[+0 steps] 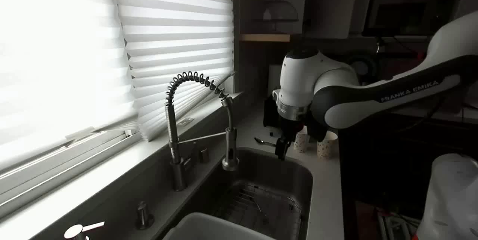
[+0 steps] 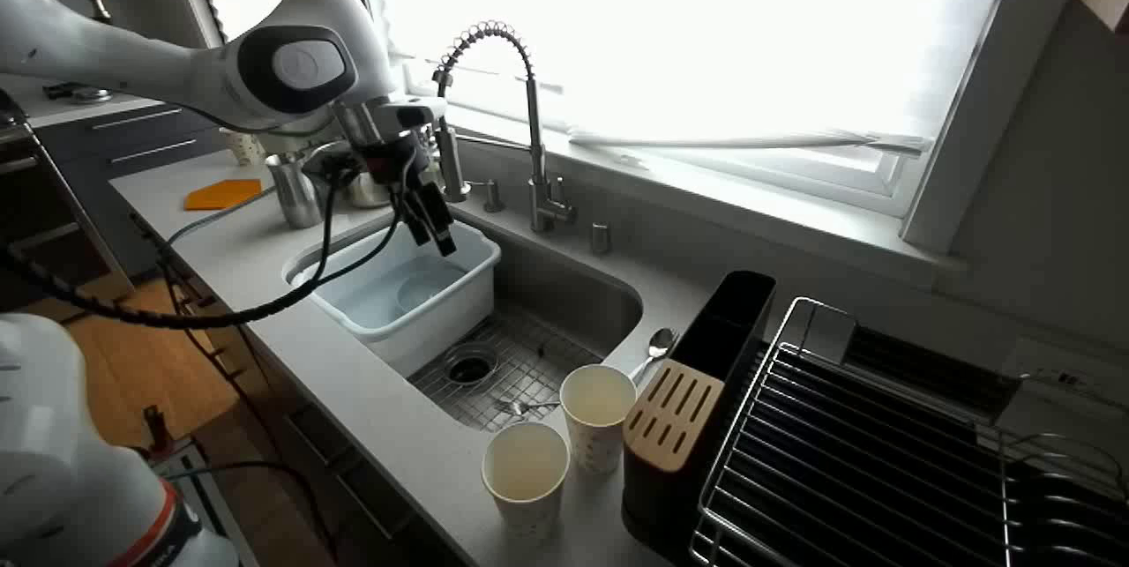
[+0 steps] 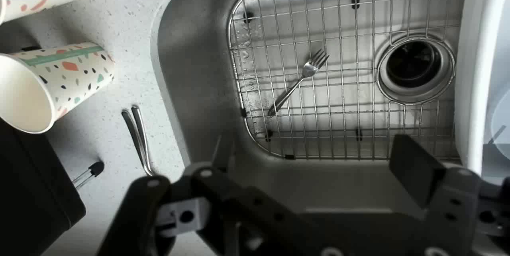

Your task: Push the faucet handle to the right then put water in both coffee cups and set them back down on the right side of the counter.

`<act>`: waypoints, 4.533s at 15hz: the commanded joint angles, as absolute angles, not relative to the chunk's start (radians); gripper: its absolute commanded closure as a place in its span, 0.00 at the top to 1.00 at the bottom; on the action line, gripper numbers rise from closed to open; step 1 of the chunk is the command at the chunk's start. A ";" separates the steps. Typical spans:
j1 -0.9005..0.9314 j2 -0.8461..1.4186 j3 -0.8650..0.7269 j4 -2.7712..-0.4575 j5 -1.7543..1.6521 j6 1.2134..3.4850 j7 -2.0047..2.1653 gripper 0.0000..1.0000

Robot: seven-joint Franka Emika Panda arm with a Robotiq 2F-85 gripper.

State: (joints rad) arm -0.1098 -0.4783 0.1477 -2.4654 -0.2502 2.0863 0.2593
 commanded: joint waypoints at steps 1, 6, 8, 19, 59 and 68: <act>-0.089 -0.477 0.129 -2.463 -0.260 2.081 0.267 1.00; -0.089 -0.477 0.129 -2.463 -0.260 2.081 0.267 1.00; -0.098 -0.428 0.112 -2.427 -0.258 2.159 0.269 1.00; -0.016 -0.263 -0.074 -2.327 0.024 2.565 -0.149 1.00; -0.148 0.392 0.118 -1.698 0.371 2.595 -0.533 1.00; -0.141 0.402 0.076 -1.685 0.275 2.567 -0.456 1.00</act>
State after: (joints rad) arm -0.1356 0.3892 0.0945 -1.7008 0.3357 2.5903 -0.4994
